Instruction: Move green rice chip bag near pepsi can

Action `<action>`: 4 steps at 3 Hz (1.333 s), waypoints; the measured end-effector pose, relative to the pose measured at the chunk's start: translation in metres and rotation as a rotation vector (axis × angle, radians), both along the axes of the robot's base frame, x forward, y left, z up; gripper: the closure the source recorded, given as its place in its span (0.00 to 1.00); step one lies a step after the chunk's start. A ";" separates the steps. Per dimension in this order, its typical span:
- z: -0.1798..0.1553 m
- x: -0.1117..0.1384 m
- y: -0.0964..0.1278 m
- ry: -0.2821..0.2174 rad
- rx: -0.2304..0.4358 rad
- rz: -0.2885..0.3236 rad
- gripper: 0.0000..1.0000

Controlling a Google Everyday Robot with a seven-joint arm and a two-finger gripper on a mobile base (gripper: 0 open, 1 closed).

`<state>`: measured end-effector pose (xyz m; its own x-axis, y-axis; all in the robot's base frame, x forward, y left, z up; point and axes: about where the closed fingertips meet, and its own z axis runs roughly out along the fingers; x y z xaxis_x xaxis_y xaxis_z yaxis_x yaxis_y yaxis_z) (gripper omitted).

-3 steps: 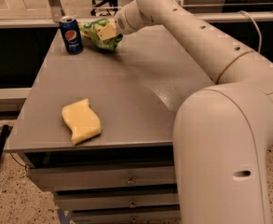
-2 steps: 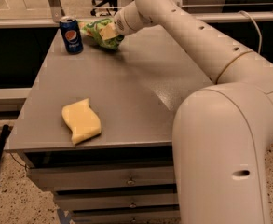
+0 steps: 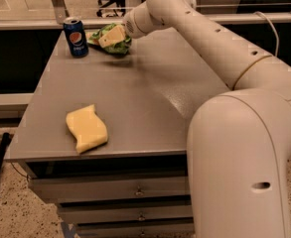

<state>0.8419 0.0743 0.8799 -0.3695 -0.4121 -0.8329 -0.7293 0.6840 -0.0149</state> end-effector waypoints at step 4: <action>0.070 -0.084 -0.197 -0.273 -0.022 -0.069 0.00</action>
Offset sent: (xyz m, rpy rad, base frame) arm -0.0803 -0.2028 0.0868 -0.0020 -0.2883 -0.0993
